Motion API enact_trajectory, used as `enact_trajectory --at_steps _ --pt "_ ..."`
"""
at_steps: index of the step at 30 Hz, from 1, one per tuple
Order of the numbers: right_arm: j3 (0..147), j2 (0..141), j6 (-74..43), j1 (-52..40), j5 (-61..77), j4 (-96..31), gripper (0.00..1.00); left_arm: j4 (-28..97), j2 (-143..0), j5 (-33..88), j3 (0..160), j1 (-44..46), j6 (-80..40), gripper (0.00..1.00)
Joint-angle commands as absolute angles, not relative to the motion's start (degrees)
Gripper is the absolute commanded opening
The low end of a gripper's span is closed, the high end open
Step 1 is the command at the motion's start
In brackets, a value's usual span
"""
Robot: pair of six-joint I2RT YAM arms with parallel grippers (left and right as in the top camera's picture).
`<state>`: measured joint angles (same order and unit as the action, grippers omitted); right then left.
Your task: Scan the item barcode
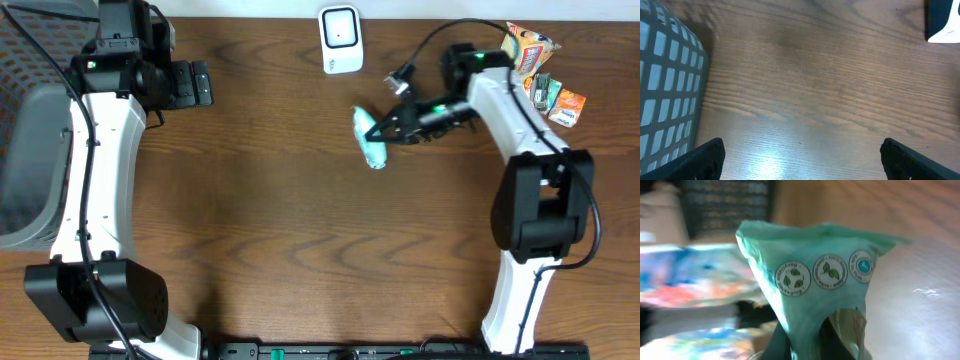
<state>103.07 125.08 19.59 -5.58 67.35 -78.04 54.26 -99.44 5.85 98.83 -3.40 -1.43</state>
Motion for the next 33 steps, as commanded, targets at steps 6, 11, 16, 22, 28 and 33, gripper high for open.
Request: enact_trajectory --at_steps 6,11,16,22,28,33 --pt "103.66 124.51 36.84 -4.01 78.83 -88.07 0.01 54.61 -99.31 5.72 98.59 -3.29 -0.64 0.98" --pt "103.66 124.51 43.59 -4.73 78.32 -92.05 0.01 54.61 -99.31 5.72 98.59 -3.29 -0.64 0.98" --pt "103.66 124.51 44.47 -4.97 77.45 -91.74 0.01 54.61 -99.31 5.72 98.59 -3.29 -0.64 0.98" --pt "103.66 124.51 35.55 -6.94 76.36 -78.89 0.01 54.61 -99.31 5.72 98.59 -3.29 -0.64 0.98" --pt "104.29 124.44 -10.48 -14.79 33.08 -47.29 0.01 54.61 -99.31 5.72 98.59 -3.29 -0.64 0.98" --pt "107.5 124.46 -13.23 -21.82 -2.31 -34.48 0.01 54.61 -99.31 5.72 98.59 -3.29 -0.64 0.98"
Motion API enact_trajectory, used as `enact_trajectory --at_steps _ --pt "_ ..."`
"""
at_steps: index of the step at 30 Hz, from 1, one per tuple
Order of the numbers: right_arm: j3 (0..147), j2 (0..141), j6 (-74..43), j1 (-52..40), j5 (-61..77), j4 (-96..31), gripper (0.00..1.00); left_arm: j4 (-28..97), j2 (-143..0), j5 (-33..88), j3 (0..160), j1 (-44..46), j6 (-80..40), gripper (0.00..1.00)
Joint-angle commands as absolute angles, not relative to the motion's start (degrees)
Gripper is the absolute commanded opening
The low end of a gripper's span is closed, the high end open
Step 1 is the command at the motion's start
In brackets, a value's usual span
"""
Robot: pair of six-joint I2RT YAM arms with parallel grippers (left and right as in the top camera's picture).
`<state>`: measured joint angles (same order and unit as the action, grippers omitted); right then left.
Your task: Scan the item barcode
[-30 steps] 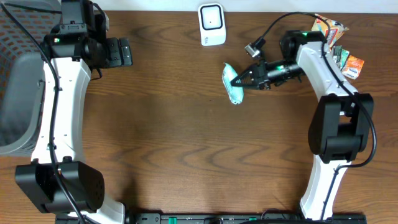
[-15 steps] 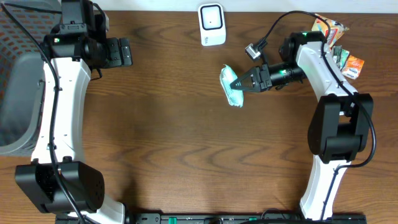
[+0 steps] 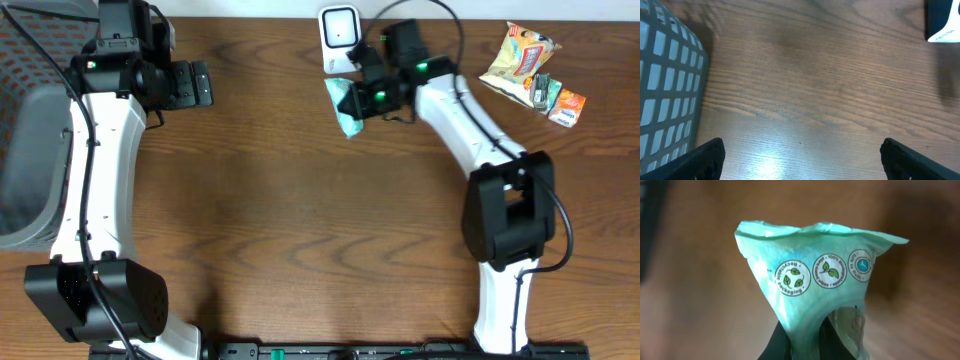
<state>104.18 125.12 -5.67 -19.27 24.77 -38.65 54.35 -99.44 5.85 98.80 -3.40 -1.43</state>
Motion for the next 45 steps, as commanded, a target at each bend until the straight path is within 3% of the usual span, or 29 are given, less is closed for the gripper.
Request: enact_trajectory --at_steps 1,20,35,45 --pt "107.83 124.46 -13.21 -22.57 -5.17 -32.75 0.01 54.61 -99.31 5.72 98.59 -3.29 -0.64 0.98" --pt "110.76 129.67 -12.4 -23.11 -5.8 -3.2 0.01 54.61 -99.31 5.72 98.59 -3.29 -0.64 0.98" --pt "110.91 134.72 -12.19 -22.92 -5.41 -6.9 0.01 54.61 -99.31 5.72 98.59 -3.29 -0.64 0.98" --pt "110.91 136.11 0.4 -22.96 -6.09 1.98 0.01 54.59 -99.31 5.72 98.59 -3.29 -0.64 0.98"
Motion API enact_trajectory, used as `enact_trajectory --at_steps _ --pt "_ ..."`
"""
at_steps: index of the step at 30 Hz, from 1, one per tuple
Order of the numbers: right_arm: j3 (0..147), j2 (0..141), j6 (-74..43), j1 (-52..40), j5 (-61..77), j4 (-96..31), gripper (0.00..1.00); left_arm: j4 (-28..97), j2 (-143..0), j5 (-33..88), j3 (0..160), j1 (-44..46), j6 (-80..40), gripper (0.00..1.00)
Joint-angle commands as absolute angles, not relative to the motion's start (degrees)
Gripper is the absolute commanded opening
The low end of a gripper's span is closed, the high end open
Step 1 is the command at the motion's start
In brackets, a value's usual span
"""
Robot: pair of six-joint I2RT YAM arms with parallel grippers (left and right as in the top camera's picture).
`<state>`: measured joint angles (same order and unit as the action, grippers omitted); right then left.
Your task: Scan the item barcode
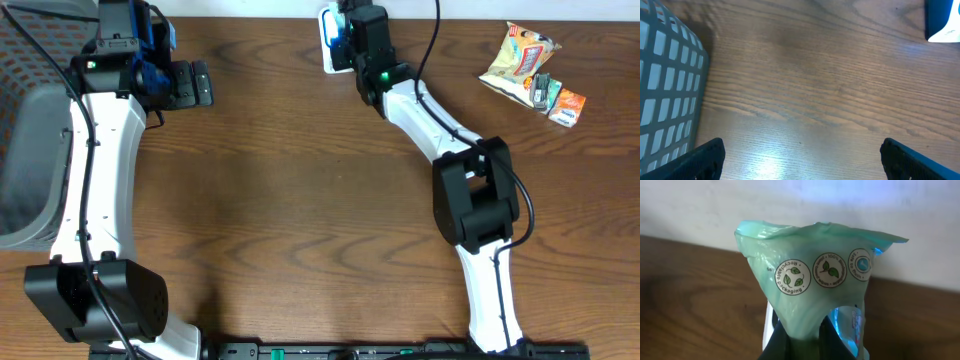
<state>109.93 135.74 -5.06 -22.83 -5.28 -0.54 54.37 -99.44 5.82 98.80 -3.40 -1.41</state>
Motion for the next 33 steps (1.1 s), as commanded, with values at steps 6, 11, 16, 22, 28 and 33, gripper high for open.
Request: enact_trajectory --at_steps 6,11,16,22,28,33 --pt "110.91 136.57 1.15 -22.96 -6.04 4.71 0.01 54.61 -99.31 5.72 98.59 -3.29 -0.64 0.98" --pt "110.91 139.09 4.16 -23.11 -5.21 5.63 0.01 54.61 -99.31 5.72 98.59 -3.29 -0.64 0.98" --pt "110.91 139.87 8.01 -23.46 -7.84 5.93 0.01 54.61 -99.31 5.72 98.59 -3.29 -0.64 0.97" --pt "111.48 139.83 11.9 -23.46 -9.56 6.24 0.01 54.59 -99.31 5.72 98.59 -3.29 -0.64 0.98" --pt "112.44 139.7 11.31 -23.44 -9.98 4.84 0.01 54.61 -99.31 5.72 98.59 -3.29 -0.64 0.98" --pt "113.78 137.21 7.14 -22.02 -14.13 3.95 0.01 54.59 -99.31 5.72 98.59 -3.29 -0.64 0.98"
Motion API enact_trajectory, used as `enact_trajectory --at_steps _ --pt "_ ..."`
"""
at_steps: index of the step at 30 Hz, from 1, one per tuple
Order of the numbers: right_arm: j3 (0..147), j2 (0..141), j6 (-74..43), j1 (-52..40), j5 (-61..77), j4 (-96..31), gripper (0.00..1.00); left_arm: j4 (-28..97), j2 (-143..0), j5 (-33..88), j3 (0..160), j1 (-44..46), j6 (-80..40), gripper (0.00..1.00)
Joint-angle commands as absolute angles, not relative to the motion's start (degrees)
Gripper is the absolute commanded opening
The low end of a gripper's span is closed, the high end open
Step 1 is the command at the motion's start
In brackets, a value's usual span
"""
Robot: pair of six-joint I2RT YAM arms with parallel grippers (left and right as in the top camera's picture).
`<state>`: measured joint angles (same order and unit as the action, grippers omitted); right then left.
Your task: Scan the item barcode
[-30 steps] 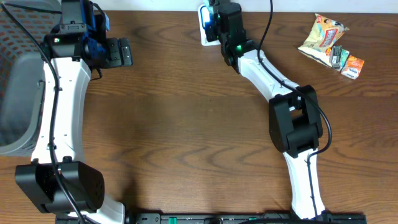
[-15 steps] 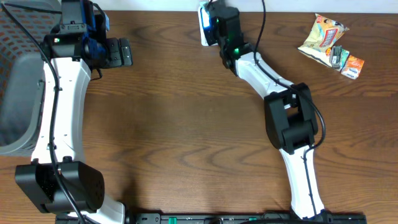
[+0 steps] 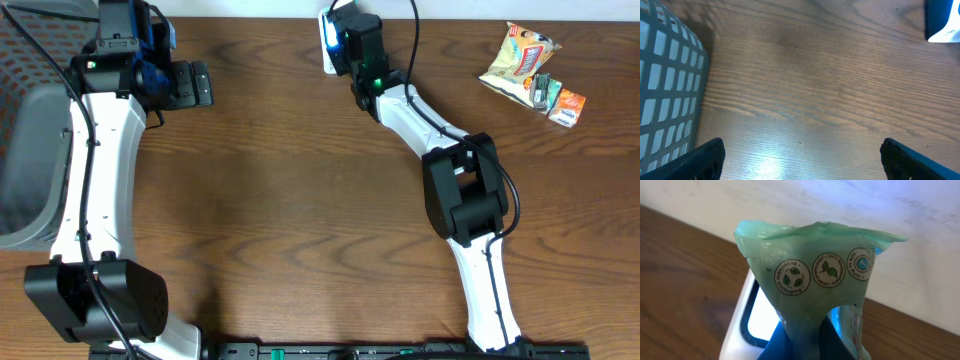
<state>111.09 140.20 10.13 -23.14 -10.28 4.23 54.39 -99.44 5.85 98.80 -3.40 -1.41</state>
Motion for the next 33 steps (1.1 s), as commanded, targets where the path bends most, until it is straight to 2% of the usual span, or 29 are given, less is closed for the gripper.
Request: enact_trajectory --at_steps 1,9,14,17,20,25,33 --pt "113.8 136.22 7.05 -21.47 -14.06 3.66 0.01 54.61 -99.31 5.72 98.59 -3.29 -0.64 0.98" --pt "113.8 127.83 6.7 -12.71 -16.93 -9.52 0.01 54.61 -99.31 5.72 98.59 -3.29 -0.64 0.98" --pt "113.78 127.63 6.68 -5.21 -25.15 -21.5 0.01 54.61 -99.31 5.72 98.59 -3.29 -0.64 0.98" --pt "113.51 127.66 5.43 -0.01 -25.36 -27.64 0.01 54.61 -99.31 5.72 98.59 -3.29 -0.64 0.98" --pt "113.47 127.76 -0.62 4.75 -21.91 -32.27 0.01 54.59 -99.31 5.72 98.59 -3.29 -0.64 0.98" --pt "113.45 128.75 -1.83 11.64 -3.68 -38.15 0.01 54.61 -99.31 5.72 98.59 -3.29 -0.64 0.98" --pt "113.45 132.6 -4.25 16.6 -7.09 -42.65 0.01 54.61 -99.31 5.72 98.59 -3.29 -0.64 0.98"
